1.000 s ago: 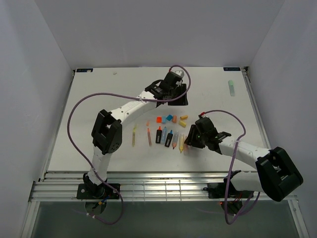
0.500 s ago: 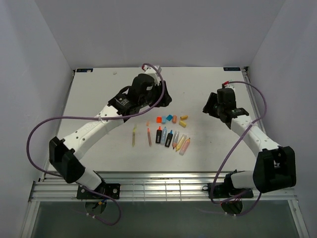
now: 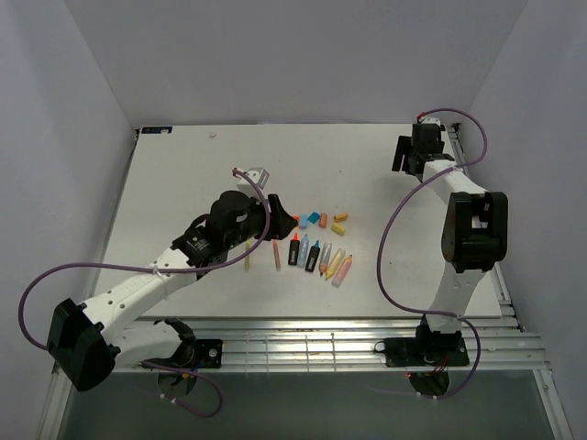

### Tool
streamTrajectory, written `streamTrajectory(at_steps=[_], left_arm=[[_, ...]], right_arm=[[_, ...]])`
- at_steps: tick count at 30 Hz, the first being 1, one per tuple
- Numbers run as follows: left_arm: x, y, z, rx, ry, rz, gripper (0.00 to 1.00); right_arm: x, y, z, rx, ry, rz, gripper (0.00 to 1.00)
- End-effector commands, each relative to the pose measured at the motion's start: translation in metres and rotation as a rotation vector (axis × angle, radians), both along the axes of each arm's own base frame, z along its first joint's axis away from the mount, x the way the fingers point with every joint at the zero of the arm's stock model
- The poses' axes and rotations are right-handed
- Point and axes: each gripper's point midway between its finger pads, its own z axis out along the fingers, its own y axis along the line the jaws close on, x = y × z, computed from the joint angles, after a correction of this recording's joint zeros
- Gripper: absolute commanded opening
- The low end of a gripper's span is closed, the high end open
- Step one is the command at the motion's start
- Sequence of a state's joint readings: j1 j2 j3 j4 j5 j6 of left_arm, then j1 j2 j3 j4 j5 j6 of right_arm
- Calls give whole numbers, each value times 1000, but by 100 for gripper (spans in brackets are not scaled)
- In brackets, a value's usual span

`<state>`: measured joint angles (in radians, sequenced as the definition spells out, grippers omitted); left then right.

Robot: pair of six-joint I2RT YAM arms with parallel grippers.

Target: Open the pen caps

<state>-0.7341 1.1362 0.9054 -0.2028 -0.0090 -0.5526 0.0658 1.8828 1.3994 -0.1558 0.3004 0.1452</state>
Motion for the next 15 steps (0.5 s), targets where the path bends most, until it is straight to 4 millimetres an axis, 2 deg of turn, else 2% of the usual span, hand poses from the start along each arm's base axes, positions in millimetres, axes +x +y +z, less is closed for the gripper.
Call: streamTrajectory(at_steps=[1, 2, 3, 4, 5, 6, 7, 8, 9, 10, 11, 12, 15], left_arm=[[-7, -7, 16, -115, -58, -46, 61], [-8, -7, 11, -115, -50, -48, 61], [-9, -7, 7, -115, -45, -51, 61], [-10, -7, -1, -107, -32, -52, 61], [-11, -8, -8, -105, -12, -52, 61], [-12, -9, -12, -103, -1, -58, 61], [-16, -12, -19, -104, 17, -82, 61], [-16, -14, -24, -104, 35, -87, 61], [-18, -15, -26, -108, 45, -95, 61], [-20, -17, -29, -111, 57, -103, 61], [-20, -20, -25, -133, 45, -118, 61], [-21, -21, -24, -146, 48, -120, 61], [-25, -23, -24, -158, 53, -137, 61]], right_arm=[[38, -31, 21, -67, -101, -7, 81], [45, -31, 24, -71, -121, -1, 83], [48, -54, 13, -74, -104, -36, 86], [52, -59, 11, -72, -103, -37, 88], [63, -64, 21, -74, -130, -35, 88], [67, -72, 10, -68, -112, -33, 88], [72, -74, 8, -65, -112, -26, 88], [80, -77, 18, -70, -134, -14, 88], [82, -82, 0, -59, -93, -8, 88], [85, -84, -5, -53, -77, -8, 87], [95, -88, 7, -47, -99, -7, 86], [95, -89, -13, -41, -49, -6, 85], [104, -89, -22, -48, -36, 37, 78]])
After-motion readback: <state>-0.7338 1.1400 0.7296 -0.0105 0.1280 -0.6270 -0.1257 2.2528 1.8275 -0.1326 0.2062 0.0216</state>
